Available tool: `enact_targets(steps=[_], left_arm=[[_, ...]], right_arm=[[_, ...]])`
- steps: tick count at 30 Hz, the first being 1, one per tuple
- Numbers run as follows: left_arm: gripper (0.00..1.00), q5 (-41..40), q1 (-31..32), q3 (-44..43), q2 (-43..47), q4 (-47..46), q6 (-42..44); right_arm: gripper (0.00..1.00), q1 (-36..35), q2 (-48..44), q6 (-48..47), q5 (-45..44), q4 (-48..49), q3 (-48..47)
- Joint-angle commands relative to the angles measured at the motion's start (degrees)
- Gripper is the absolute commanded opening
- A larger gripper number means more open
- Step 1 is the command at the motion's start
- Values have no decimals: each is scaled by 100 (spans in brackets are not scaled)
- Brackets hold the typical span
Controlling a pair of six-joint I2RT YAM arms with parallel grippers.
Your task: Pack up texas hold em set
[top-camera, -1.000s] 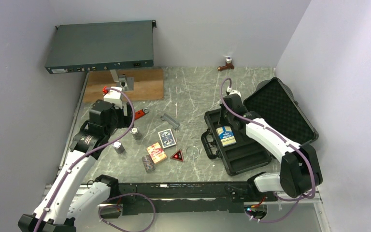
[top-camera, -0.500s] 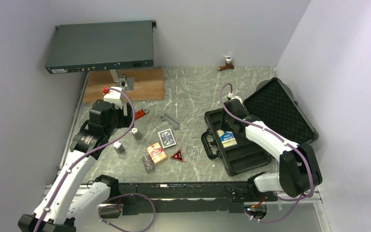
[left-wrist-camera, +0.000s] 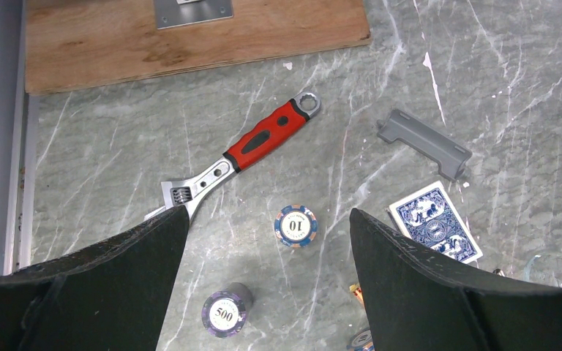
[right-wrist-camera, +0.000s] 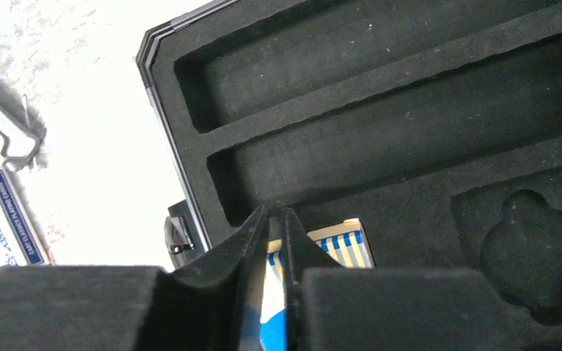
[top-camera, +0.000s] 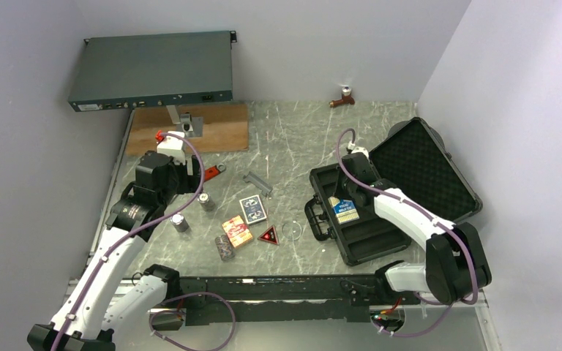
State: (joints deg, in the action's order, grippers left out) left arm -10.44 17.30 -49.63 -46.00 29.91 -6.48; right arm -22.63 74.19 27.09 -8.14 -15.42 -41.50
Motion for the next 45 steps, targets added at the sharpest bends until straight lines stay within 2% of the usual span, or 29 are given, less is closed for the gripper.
enact_targets(steps=[1, 4, 7, 12, 17, 20, 29, 34, 39, 40, 41, 42, 44, 45], left_arm=[[87, -30, 19, -196, -1, -35, -2], [87, -50, 19, -188, 24, -42, 6], [87, -55, 19, -186, 34, -43, 6], [87, -40, 19, -197, 37, -37, 6], [87, -42, 19, -197, 72, -33, 6], [87, -40, 19, -197, 82, -38, 9], [88, -66, 19, -205, 117, -20, 6], [88, -59, 19, -201, 133, -20, 9], [87, -39, 19, -205, 127, -22, 15], [88, -41, 19, -205, 127, -25, 15], [88, -44, 19, -205, 126, -24, 15], [88, -55, 19, -205, 127, -27, 15], [88, -68, 19, -205, 133, -21, 26], [88, -75, 19, -205, 138, -25, 24]], right_arm=[[22, 17, -239, -222, 112, -683, -55], [36, 17, -450, -318, 56, -759, -240], [38, 16, -643, -353, 8, -889, -418], [27, 14, -887, -341, 20, -1081, -489], [7, 19, -942, -318, 46, -1094, -383], [0, 14, -800, -334, 9, -971, -275], [0, 13, 63, -311, 45, -817, 32], [0, 13, 9, -121, 44, -724, 250], [0, 15, -54, -195, 56, -840, 27], [6, 19, -88, -229, 65, -865, -51], [27, 15, -131, -250, 62, -892, -173], [41, 18, -150, -248, 36, -918, -271], [59, 16, -151, -263, -6, -944, -462], [63, 16, -139, -287, -11, -953, -569]])
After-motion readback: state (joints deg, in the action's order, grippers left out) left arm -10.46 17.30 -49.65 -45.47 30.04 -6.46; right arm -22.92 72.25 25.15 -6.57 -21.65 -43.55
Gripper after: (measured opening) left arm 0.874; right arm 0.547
